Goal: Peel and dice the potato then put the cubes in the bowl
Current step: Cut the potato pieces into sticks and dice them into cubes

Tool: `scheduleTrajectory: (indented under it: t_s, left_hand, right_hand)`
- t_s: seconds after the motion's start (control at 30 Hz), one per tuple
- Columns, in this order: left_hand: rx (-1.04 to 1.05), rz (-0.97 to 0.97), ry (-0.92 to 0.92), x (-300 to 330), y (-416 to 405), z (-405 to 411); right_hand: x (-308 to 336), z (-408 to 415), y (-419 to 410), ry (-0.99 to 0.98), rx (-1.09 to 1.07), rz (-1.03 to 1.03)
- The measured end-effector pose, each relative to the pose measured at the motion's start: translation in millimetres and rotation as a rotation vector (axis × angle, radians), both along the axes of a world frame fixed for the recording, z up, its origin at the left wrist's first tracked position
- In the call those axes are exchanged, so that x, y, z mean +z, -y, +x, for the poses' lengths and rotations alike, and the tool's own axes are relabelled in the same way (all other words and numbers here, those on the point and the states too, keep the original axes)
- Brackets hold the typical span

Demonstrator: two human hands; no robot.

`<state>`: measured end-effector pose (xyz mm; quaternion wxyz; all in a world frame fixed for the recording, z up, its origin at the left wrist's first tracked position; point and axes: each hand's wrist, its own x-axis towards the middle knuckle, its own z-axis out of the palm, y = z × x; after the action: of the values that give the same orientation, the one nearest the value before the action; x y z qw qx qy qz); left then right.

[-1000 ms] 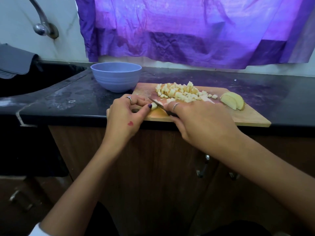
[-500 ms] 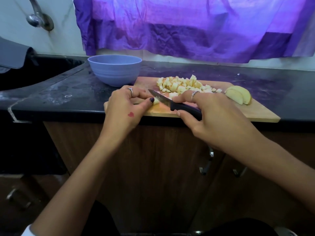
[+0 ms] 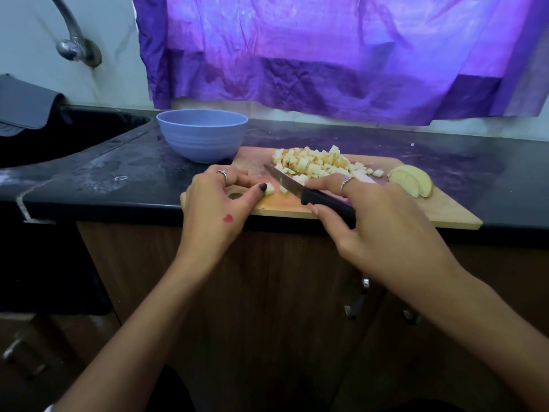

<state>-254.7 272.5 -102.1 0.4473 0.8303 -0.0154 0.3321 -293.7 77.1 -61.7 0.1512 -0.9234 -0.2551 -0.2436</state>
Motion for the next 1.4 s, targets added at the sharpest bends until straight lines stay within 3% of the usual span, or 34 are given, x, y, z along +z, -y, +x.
scheduleTrajectory:
  t_s: [0.47, 0.63, 0.77, 1.0, 1.4]
  left_hand:
    - [-0.029, -0.006, -0.025, 2.8, -0.4, 3.0]
    - [-0.022, -0.003, -0.037, 4.0, 1.5, -0.1]
    - [0.007, 0.001, -0.047, 6.4, 4.3, -3.4]
    - [0.023, 0.006, -0.039, 1.6, 5.6, -2.5]
    - [0.022, 0.025, -0.051, 1.2, 3.0, -1.6]
  right_hand:
    - [1.8, 13.0, -8.9, -0.147, 0.062, 0.073]
    - [6.8, 17.5, -18.4, -0.143, 0.029, -0.020]
    - [6.6, 3.4, -12.4, 0.001, -0.004, -0.180]
    - [2.1, -1.7, -6.2, -0.041, 0.004, 0.034]
    - [-2.4, -0.2, -15.7, -0.049, 0.014, 0.021]
